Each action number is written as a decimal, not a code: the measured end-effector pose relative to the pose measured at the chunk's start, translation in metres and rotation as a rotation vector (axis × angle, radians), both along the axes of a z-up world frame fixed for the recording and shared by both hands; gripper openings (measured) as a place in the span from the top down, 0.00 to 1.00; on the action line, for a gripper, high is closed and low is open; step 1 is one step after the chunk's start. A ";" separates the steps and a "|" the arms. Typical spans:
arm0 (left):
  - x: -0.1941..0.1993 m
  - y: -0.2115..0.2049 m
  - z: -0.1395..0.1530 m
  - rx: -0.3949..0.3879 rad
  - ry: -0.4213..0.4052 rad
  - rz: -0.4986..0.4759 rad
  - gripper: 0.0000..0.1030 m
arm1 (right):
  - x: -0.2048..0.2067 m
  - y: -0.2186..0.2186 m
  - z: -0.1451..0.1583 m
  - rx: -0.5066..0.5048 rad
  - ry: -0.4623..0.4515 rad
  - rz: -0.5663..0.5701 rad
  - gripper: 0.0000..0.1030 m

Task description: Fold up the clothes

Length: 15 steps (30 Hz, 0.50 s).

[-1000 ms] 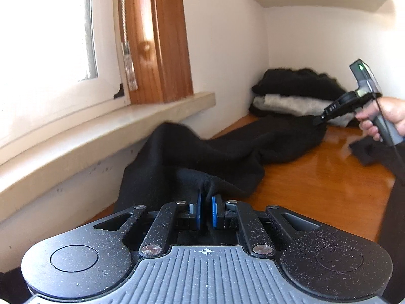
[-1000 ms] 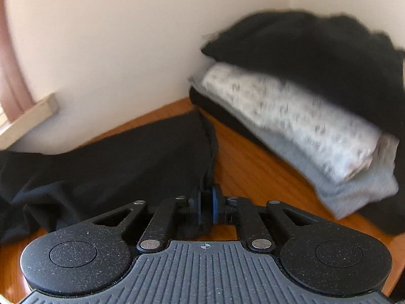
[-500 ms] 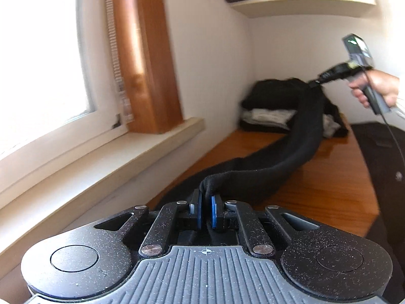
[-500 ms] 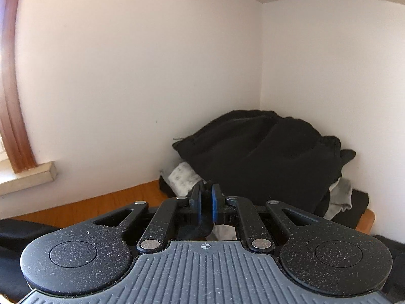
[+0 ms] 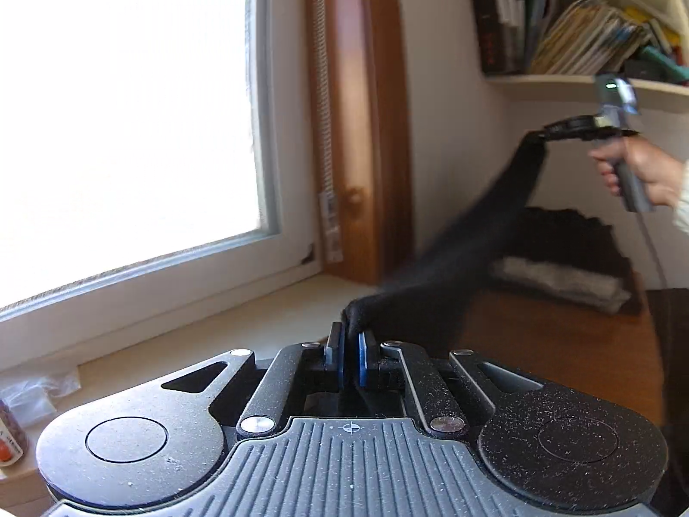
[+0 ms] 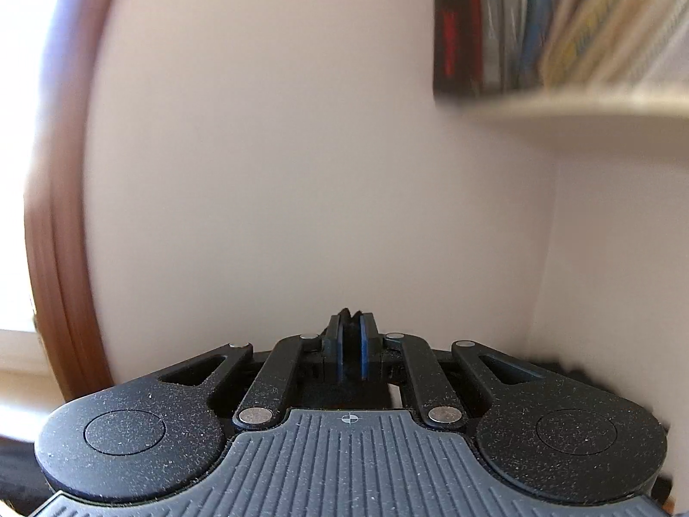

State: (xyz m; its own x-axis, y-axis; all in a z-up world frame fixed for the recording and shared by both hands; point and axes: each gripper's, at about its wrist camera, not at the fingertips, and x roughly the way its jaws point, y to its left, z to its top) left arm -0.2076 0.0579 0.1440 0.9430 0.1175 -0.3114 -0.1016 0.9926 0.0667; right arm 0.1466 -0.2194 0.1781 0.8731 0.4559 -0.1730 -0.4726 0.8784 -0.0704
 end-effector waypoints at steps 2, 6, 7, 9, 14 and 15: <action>0.002 -0.020 -0.003 -0.015 0.036 -0.071 0.94 | -0.001 -0.011 0.000 -0.047 -0.009 -0.029 0.92; 0.022 -0.063 -0.032 -0.080 0.189 -0.247 0.90 | 0.017 -0.035 -0.044 -0.183 0.135 -0.098 0.88; 0.030 -0.073 -0.043 -0.087 0.233 -0.281 0.90 | 0.022 -0.041 -0.059 -0.222 0.184 -0.115 0.81; 0.042 -0.089 -0.056 -0.083 0.289 -0.319 0.90 | 0.023 -0.049 -0.088 -0.296 0.230 -0.139 0.68; 0.057 -0.096 -0.056 -0.046 0.282 -0.300 0.78 | 0.017 -0.050 -0.138 -0.333 0.321 -0.059 0.61; 0.057 -0.093 -0.054 -0.021 0.263 -0.272 0.71 | 0.016 -0.047 -0.146 -0.336 0.333 -0.034 0.61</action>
